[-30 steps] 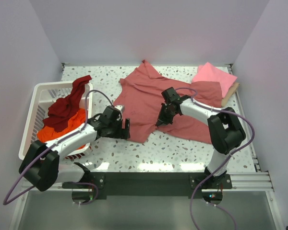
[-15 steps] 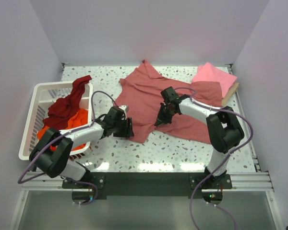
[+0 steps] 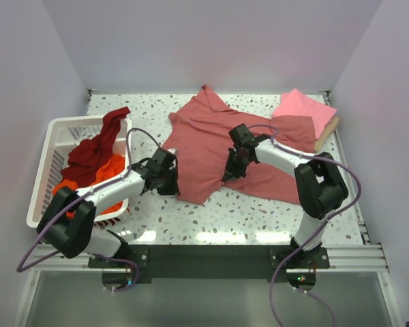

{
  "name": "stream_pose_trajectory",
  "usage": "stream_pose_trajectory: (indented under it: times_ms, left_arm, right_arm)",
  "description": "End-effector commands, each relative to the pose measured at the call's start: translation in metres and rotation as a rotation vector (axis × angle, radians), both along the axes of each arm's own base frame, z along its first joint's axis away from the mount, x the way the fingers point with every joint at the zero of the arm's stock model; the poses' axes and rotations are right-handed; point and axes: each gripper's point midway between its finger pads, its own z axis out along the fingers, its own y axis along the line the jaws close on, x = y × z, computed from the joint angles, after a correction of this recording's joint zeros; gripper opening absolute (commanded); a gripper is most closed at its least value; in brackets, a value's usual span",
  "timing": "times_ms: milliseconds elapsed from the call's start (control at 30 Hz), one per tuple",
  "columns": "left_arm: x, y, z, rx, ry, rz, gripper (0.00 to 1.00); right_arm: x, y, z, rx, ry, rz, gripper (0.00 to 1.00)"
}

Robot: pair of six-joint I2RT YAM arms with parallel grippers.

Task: Fold and stack the t-shirts
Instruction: Fold the tshirt

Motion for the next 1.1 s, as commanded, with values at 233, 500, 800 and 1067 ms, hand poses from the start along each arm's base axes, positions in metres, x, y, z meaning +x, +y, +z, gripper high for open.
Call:
stream_pose_trajectory:
  times_ms: [233,500,800,1067]
  left_arm:
    - [-0.012,0.006,0.061,-0.002,0.045,0.035,0.0]
    - [0.049,-0.001,0.044,0.043,-0.014,0.062,0.0]
    - [0.125,-0.003,0.06,0.143,-0.201,0.099,0.02]
    - [0.097,0.009,0.053,0.146,-0.173,0.081,0.55]
  right_arm:
    - [-0.025,-0.012,0.017,-0.035,-0.007,0.09,0.0]
    - [-0.017,-0.014,0.006,-0.073,-0.012,0.085,0.0]
    - [-0.01,-0.011,0.003,-0.077,-0.021,0.087,0.0]
    - [-0.011,-0.008,-0.001,-0.061,-0.011,0.082,0.0]
